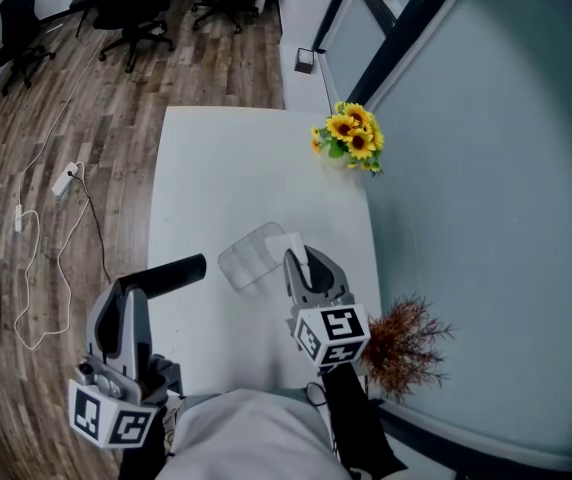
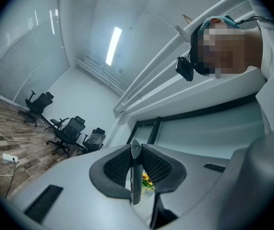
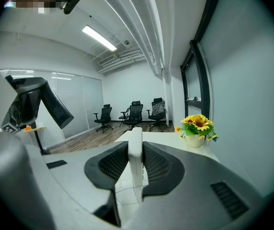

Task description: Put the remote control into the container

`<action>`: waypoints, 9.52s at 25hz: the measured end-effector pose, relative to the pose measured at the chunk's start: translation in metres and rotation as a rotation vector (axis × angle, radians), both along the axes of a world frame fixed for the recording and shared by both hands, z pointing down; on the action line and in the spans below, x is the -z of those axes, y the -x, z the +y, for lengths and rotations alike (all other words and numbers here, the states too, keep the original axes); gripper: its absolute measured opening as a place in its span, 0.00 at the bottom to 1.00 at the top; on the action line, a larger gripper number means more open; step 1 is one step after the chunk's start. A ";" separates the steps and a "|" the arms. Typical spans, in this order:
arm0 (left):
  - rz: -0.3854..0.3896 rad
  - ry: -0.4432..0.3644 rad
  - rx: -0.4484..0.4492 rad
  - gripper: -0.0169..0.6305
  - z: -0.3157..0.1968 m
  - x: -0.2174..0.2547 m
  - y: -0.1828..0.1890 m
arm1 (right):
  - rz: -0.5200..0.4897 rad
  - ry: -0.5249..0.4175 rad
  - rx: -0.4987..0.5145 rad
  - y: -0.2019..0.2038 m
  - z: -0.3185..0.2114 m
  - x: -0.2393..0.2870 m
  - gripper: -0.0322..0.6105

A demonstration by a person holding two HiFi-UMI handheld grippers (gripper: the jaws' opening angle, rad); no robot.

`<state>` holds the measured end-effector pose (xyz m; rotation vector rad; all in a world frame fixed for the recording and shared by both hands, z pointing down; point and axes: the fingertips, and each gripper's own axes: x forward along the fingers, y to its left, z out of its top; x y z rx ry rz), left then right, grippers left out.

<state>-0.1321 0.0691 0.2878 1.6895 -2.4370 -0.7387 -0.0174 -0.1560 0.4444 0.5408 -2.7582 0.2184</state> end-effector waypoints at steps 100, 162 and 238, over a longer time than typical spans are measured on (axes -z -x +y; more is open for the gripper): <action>0.067 -0.014 -0.027 0.14 -0.012 -0.013 0.012 | 0.109 0.081 0.020 0.019 -0.006 -0.048 0.19; -0.023 0.092 -0.228 0.14 -0.089 -0.073 -0.016 | -0.161 -0.024 -0.161 -0.037 -0.019 0.063 0.07; -0.030 0.348 -0.346 0.14 -0.163 -0.171 -0.033 | -0.132 -0.038 -0.152 -0.035 -0.017 0.058 0.06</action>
